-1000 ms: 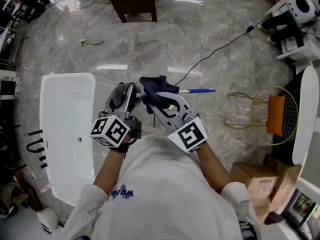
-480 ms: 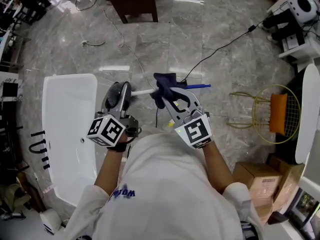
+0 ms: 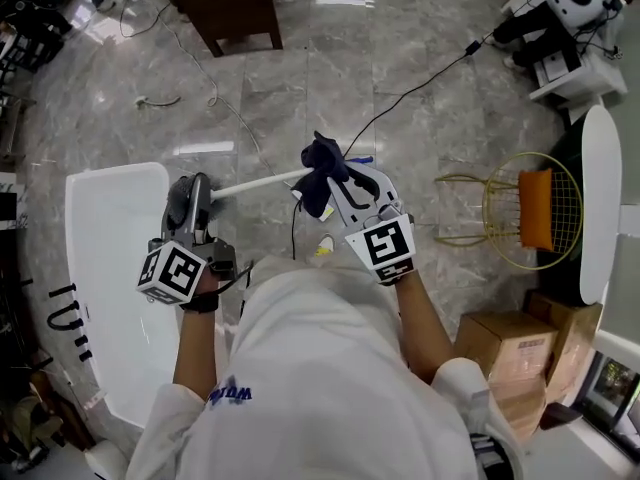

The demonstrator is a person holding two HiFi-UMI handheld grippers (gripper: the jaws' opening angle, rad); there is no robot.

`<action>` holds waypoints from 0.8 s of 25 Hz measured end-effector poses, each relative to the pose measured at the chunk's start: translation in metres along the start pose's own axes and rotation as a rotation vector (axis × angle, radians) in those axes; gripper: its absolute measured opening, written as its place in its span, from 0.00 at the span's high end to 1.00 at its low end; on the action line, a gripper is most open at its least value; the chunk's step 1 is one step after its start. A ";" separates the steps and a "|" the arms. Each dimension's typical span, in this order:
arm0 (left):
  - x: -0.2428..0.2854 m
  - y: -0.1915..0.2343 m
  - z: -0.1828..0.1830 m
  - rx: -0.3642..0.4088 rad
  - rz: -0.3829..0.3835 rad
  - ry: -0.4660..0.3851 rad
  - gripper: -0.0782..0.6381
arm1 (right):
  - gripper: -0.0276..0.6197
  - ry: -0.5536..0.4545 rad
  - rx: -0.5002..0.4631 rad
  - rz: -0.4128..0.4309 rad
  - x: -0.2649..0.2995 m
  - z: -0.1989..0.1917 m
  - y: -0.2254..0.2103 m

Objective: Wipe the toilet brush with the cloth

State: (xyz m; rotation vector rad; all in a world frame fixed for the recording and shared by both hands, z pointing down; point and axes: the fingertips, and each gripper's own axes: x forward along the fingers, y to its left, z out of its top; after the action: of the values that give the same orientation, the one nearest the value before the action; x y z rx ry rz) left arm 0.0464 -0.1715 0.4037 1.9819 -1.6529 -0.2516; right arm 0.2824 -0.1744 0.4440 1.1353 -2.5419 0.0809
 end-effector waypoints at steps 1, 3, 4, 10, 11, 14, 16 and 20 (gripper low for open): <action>0.000 0.000 0.001 0.002 0.001 -0.001 0.60 | 0.85 0.003 0.007 -0.014 -0.002 -0.003 -0.005; -0.001 0.003 0.004 -0.003 0.004 -0.012 0.60 | 0.85 0.015 0.016 -0.044 -0.005 -0.008 -0.017; -0.003 0.005 0.006 -0.007 0.008 -0.021 0.60 | 0.85 0.022 0.018 -0.059 -0.007 -0.010 -0.022; -0.009 0.013 0.018 0.003 0.019 -0.048 0.61 | 0.85 0.054 0.041 -0.131 -0.017 -0.026 -0.046; -0.009 0.014 0.020 0.002 0.021 -0.055 0.61 | 0.85 0.059 0.047 -0.142 -0.018 -0.029 -0.050; -0.010 0.019 0.024 -0.010 0.033 -0.075 0.61 | 0.85 0.071 0.062 -0.176 -0.020 -0.035 -0.060; -0.012 0.025 0.029 -0.023 0.045 -0.083 0.61 | 0.85 0.079 0.071 -0.203 -0.022 -0.038 -0.067; -0.018 0.038 0.039 -0.032 0.069 -0.110 0.61 | 0.85 0.093 0.071 -0.261 -0.031 -0.043 -0.086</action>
State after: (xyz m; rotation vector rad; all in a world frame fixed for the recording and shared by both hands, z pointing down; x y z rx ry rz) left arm -0.0079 -0.1692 0.3874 1.9138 -1.7705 -0.3650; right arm 0.3773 -0.2024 0.4658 1.4447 -2.3052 0.1552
